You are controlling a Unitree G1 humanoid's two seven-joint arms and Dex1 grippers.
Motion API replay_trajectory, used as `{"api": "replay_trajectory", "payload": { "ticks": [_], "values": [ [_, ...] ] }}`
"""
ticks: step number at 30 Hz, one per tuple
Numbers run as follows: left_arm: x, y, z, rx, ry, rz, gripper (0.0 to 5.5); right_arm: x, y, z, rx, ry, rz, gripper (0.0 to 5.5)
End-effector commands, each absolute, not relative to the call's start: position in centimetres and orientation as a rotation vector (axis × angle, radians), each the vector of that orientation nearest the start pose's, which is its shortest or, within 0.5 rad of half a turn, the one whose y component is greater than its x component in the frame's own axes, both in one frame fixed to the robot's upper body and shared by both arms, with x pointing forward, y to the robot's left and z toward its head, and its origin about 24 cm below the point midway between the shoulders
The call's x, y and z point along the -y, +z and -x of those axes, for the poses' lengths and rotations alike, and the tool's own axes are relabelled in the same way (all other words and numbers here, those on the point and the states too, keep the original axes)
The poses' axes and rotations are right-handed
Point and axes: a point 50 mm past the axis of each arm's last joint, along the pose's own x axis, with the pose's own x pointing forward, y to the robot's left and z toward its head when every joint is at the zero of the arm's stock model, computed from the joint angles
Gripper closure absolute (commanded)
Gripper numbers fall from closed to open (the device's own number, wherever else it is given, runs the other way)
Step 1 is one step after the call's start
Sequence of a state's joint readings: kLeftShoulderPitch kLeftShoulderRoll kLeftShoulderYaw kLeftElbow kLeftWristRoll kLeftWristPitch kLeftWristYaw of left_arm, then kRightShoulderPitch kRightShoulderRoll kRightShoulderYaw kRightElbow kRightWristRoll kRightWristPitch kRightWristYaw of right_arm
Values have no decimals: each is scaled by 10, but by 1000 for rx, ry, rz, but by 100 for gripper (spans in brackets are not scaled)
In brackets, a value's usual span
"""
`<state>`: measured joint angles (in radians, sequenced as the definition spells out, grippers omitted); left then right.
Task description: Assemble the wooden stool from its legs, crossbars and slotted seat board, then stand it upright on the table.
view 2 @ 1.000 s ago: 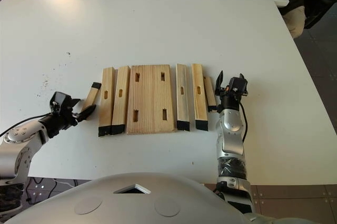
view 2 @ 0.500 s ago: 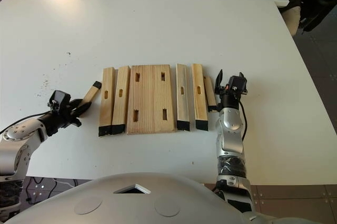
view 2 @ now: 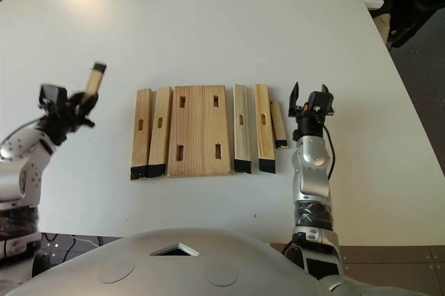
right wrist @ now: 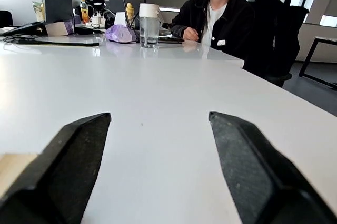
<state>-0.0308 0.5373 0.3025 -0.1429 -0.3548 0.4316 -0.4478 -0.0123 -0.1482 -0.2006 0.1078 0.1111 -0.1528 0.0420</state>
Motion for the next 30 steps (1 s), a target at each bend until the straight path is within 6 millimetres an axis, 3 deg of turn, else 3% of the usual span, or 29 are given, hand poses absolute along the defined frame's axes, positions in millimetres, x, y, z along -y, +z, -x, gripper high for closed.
{"api": "replay_trajectory", "payload": {
  "ticks": [1, 3, 7, 10, 15, 19, 27, 30],
  "values": [
    [-244, 171, -268, 59, -510, 10, 420, 229, 98, -263, 248, 53, -69, 206],
    [-217, 202, -266, 149, -751, 53, 420, 217, 129, -264, 324, 275, -161, 206],
    [-174, 230, -252, 199, -1147, 222, 420, 186, 173, -261, 341, 721, -289, 206],
    [-152, 234, -237, 173, -1366, 316, 420, 170, 194, -254, 316, 1006, -327, 206],
    [-138, 229, -233, 132, -1452, 349, 420, 152, 206, -239, 236, 1302, -327, 206],
    [-135, 224, -233, 104, -1467, 323, 420, 141, 208, -231, 202, 1415, -313, 206],
    [-131, 211, -228, 64, -1503, 268, 420, 130, 208, -234, 187, 1456, -314, 206],
    [-132, 207, -228, 56, -1503, 255, 420, 130, 206, -234, 164, 1474, -306, 250]
  ]
}}
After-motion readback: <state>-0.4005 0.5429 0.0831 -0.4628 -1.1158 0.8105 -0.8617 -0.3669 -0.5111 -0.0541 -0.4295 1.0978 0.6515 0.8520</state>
